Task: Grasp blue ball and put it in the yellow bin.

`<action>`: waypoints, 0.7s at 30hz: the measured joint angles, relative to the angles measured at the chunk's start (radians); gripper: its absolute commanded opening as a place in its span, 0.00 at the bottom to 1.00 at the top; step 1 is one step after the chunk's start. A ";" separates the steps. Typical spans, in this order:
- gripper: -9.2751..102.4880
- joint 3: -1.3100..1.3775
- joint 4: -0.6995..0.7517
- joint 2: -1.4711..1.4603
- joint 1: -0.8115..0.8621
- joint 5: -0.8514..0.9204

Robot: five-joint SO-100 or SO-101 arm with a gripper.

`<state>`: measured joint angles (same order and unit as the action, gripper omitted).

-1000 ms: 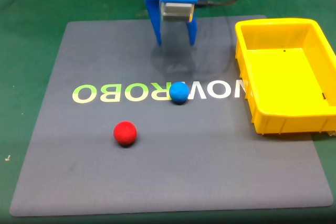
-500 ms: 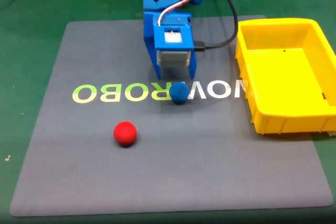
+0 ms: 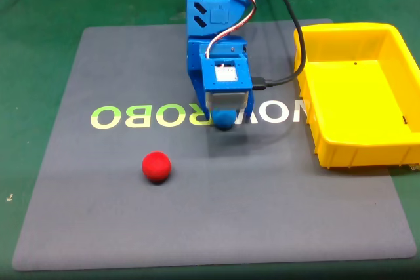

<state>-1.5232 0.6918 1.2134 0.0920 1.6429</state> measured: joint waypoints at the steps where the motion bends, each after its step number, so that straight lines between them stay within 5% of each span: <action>1: 0.32 0.000 0.000 -0.003 0.000 0.000; 6: 0.26 0.017 -0.002 -0.023 0.000 0.000; 10: 0.09 0.044 -0.002 -0.048 0.000 0.000; 21: 0.08 0.061 0.009 -0.057 0.000 0.003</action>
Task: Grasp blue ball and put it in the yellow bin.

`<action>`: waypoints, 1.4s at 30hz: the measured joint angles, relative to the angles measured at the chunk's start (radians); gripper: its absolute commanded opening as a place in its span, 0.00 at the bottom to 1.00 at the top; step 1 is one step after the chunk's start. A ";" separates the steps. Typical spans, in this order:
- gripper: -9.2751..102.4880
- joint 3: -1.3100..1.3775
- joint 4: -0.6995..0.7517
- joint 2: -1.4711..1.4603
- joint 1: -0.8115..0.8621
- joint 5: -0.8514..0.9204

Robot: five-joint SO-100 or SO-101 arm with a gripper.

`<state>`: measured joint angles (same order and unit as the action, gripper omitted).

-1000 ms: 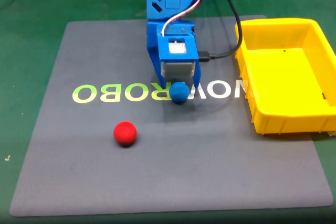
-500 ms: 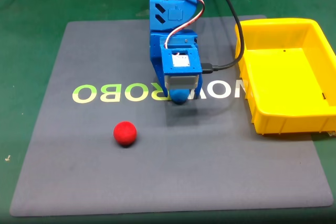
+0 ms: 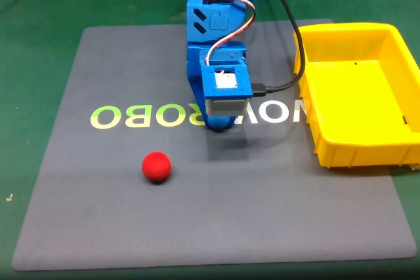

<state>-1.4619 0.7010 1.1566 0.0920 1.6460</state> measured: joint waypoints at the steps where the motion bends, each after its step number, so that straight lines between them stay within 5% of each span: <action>1: 0.08 0.000 0.000 0.009 -0.003 0.000; 15: 0.08 0.000 -0.012 0.371 -0.265 0.021; 34: 0.08 0.002 0.101 0.390 -0.569 -0.123; 42: 0.39 0.002 0.135 0.402 -0.561 -0.121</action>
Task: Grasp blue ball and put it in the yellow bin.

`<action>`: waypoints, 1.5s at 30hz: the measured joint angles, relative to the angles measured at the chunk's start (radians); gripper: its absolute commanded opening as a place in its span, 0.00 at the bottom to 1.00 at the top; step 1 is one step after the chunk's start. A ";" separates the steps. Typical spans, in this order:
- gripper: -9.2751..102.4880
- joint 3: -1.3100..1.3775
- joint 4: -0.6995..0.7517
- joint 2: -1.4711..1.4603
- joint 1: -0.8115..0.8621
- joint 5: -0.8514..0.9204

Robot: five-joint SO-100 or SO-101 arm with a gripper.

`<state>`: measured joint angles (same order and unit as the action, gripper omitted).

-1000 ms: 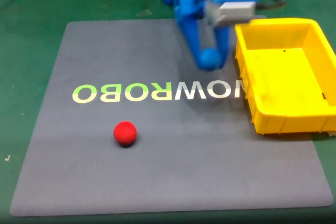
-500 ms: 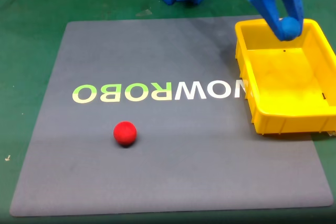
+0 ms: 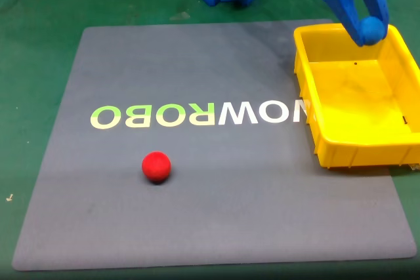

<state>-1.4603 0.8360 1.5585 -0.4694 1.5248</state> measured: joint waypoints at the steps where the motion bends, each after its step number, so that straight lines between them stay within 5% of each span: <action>1: 0.40 0.000 0.005 0.006 0.002 0.000; 15: 0.38 -0.187 0.049 0.267 0.087 0.035; 23: 0.10 -0.770 0.067 0.781 0.293 0.098; 26: 0.08 -1.020 0.089 1.000 0.407 0.176; 38: 0.08 -1.450 0.508 1.624 0.581 0.202; 45: 0.08 -1.511 0.581 1.738 0.581 0.155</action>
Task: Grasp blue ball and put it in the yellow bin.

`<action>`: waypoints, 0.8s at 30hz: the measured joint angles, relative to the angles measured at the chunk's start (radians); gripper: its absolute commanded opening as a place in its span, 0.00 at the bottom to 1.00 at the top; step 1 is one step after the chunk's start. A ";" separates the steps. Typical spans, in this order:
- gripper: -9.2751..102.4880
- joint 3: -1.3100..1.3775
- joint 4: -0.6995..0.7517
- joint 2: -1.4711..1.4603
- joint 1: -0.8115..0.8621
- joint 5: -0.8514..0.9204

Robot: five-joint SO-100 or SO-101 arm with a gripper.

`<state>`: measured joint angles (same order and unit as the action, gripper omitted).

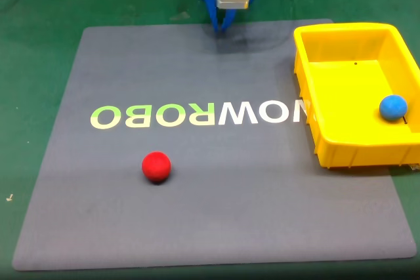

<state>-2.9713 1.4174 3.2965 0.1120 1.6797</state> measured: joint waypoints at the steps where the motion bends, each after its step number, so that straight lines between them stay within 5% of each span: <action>1: 0.08 -0.011 -0.002 0.009 0.002 0.003; 24: 0.08 -0.095 -0.038 0.015 0.015 0.011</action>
<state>-3.0664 1.3790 3.3119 0.1273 1.6904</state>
